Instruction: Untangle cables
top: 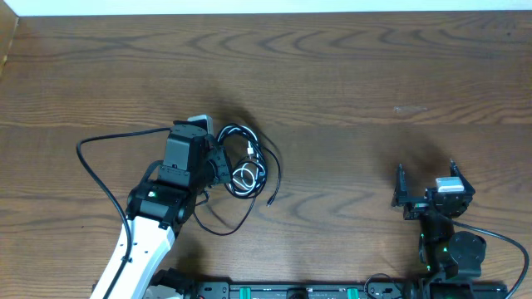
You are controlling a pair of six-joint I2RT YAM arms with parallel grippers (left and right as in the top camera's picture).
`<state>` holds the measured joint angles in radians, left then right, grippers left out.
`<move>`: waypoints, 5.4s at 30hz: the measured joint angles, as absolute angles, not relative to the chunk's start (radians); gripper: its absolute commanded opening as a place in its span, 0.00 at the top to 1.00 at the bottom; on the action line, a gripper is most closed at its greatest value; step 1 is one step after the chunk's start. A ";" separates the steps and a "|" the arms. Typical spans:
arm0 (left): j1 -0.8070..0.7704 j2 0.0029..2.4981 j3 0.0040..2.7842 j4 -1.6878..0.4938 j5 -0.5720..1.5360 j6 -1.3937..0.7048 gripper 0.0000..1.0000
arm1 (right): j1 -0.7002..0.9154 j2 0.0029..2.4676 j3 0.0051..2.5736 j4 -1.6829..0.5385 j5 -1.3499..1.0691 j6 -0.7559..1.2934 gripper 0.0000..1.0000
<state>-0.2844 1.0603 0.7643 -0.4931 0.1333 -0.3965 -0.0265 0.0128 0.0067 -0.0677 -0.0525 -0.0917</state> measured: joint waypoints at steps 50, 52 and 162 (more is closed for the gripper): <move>-0.284 1.052 0.764 -0.465 0.133 -0.396 0.93 | -0.027 0.013 0.007 -0.068 -0.052 -0.092 0.01; -0.284 1.039 0.764 -0.460 0.133 -0.397 0.92 | -0.027 0.013 0.007 -0.068 -0.052 -0.092 0.01; -0.284 1.001 0.764 -0.148 0.807 -0.081 0.93 | -0.027 0.134 0.261 -0.242 -0.277 0.150 0.01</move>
